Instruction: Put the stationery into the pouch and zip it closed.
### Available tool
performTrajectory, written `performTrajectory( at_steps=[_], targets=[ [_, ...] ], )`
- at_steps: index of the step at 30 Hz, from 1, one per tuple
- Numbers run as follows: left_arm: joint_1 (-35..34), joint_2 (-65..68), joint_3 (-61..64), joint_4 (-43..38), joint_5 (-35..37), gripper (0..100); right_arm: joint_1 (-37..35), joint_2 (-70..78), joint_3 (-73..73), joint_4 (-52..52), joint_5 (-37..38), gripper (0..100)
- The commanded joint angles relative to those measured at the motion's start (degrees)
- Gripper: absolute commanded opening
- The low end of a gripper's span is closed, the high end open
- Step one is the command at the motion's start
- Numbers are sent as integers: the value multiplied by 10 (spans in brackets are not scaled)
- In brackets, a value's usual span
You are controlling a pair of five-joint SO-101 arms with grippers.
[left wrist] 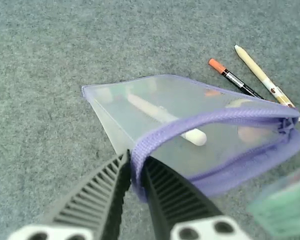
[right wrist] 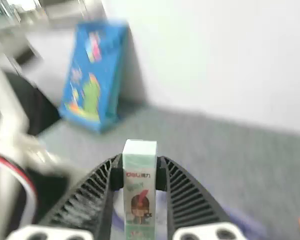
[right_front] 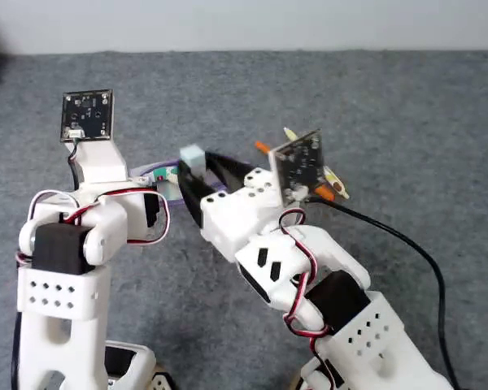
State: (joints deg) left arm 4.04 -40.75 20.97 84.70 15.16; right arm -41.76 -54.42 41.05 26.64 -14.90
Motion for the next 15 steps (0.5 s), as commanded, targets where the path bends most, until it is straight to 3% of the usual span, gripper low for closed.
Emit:
performTrajectory(
  at_steps=[1, 15],
  targets=[
    [5, 6, -23, -10, 5, 12, -4, 1, -4, -73, 6, 7],
    [6, 4, -24, -6, 5, 12, 0, 128, -3, -136, 6, 8]
  ],
)
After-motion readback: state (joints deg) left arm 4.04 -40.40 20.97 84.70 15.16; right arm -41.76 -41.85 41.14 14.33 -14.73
